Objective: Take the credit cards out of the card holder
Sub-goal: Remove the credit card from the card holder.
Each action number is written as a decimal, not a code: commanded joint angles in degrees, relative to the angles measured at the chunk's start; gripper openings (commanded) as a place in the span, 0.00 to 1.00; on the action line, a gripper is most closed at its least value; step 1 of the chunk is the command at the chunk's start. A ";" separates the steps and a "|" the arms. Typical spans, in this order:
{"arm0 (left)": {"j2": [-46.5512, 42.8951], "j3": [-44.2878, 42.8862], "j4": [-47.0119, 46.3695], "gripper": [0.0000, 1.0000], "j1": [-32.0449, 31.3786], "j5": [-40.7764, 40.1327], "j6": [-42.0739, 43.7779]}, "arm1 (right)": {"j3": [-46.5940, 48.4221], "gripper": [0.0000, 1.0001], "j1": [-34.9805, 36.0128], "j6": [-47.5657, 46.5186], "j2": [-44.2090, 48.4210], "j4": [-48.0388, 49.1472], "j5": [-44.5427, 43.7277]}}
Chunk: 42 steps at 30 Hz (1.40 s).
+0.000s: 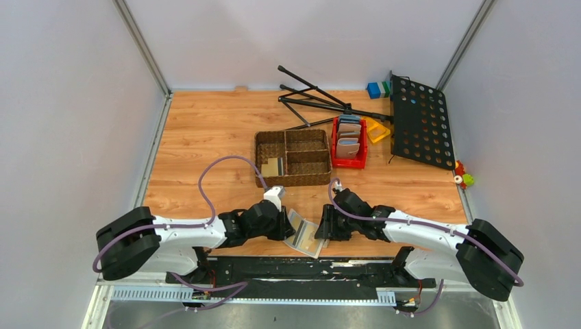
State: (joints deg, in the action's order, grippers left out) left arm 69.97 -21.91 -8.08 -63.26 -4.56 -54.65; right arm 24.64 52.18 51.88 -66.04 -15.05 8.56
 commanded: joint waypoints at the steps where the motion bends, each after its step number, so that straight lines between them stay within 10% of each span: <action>1: 0.67 -0.52 -2.75 0.13 0.24 1.45 0.36 | -0.51 0.45 -0.14 -1.75 0.24 1.20 -1.22; 3: -0.32 -0.16 -3.03 0.00 0.54 0.85 0.02 | -0.34 0.48 -0.15 -2.15 0.99 1.11 -1.59; 17: -22.21 6.16 -3.05 0.00 8.02 1.77 -3.02 | -1.38 0.99 -0.50 -3.45 9.71 4.90 -2.40; 28: -34.30 11.61 -9.35 0.00 14.22 3.73 -12.52 | -7.00 1.00 -0.50 -1.56 21.77 18.99 1.40; 34: -31.20 13.95 -21.53 0.00 14.85 6.87 -19.39 | -13.45 0.98 -0.37 1.62 24.61 36.16 6.32; 42: -22.61 14.46 -35.80 0.00 14.85 12.59 -23.62 | -14.18 0.94 -0.24 3.07 23.34 34.39 0.48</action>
State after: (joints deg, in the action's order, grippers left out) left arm 45.50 -7.16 -31.53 -48.66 4.45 -74.85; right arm 11.18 51.92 52.66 -43.18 14.70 12.29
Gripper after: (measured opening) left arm 0.053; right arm 0.970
